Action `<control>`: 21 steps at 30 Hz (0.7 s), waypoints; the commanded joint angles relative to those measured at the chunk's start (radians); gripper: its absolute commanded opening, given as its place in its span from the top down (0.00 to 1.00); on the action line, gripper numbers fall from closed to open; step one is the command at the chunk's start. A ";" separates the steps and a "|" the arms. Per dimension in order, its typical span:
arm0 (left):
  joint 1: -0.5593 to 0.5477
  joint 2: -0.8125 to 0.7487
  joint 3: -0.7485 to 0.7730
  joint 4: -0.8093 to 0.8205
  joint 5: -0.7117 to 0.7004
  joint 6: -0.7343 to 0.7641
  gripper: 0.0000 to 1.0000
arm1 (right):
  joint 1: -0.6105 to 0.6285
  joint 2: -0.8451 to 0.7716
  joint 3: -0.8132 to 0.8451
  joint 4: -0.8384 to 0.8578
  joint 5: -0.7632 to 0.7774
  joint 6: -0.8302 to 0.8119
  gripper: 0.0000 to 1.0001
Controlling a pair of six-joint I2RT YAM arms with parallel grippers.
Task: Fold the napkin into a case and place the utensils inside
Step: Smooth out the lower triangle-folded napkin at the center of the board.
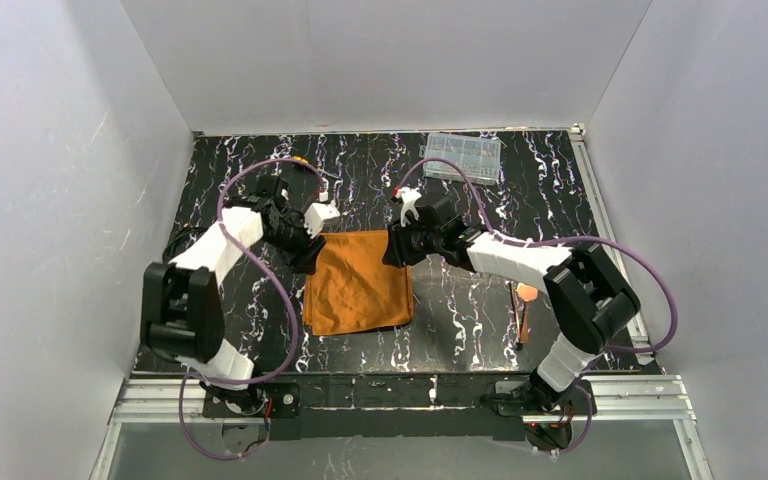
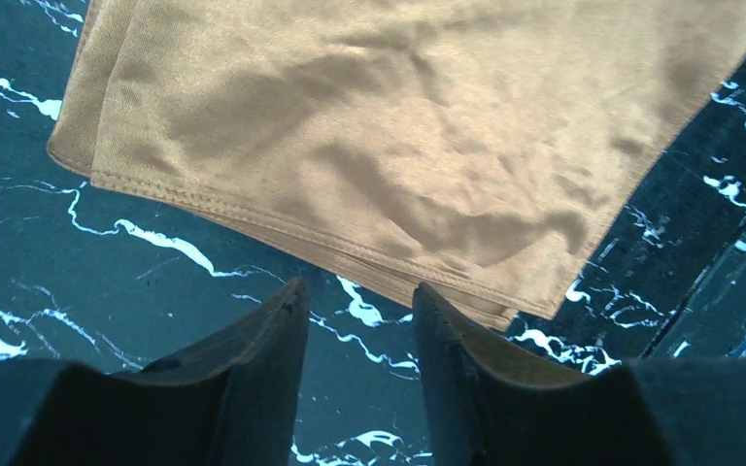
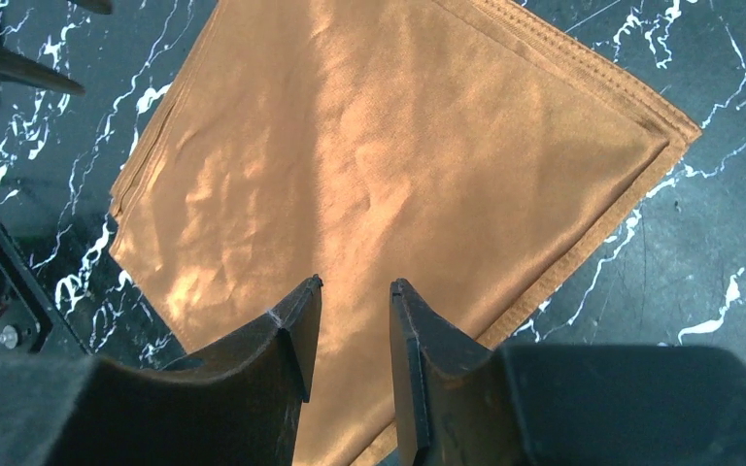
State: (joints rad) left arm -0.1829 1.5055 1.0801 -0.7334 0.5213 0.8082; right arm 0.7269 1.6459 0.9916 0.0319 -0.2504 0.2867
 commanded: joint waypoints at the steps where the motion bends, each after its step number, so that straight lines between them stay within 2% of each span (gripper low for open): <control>1: -0.001 0.121 0.101 0.030 -0.039 -0.113 0.62 | -0.003 0.074 0.053 0.075 -0.002 0.003 0.60; 7: 0.000 0.257 0.202 0.041 -0.101 -0.197 0.64 | -0.018 0.169 0.129 0.062 -0.017 0.002 0.60; 13: 0.000 0.295 0.216 0.083 -0.172 -0.303 0.60 | -0.023 0.193 0.144 0.069 -0.031 0.009 0.61; 21: 0.009 0.343 0.246 0.074 -0.150 -0.373 0.61 | -0.041 0.209 0.152 0.072 -0.028 0.011 0.60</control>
State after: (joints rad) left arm -0.1818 1.8286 1.2808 -0.6437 0.3573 0.4923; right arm 0.6971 1.8408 1.1000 0.0635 -0.2661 0.2905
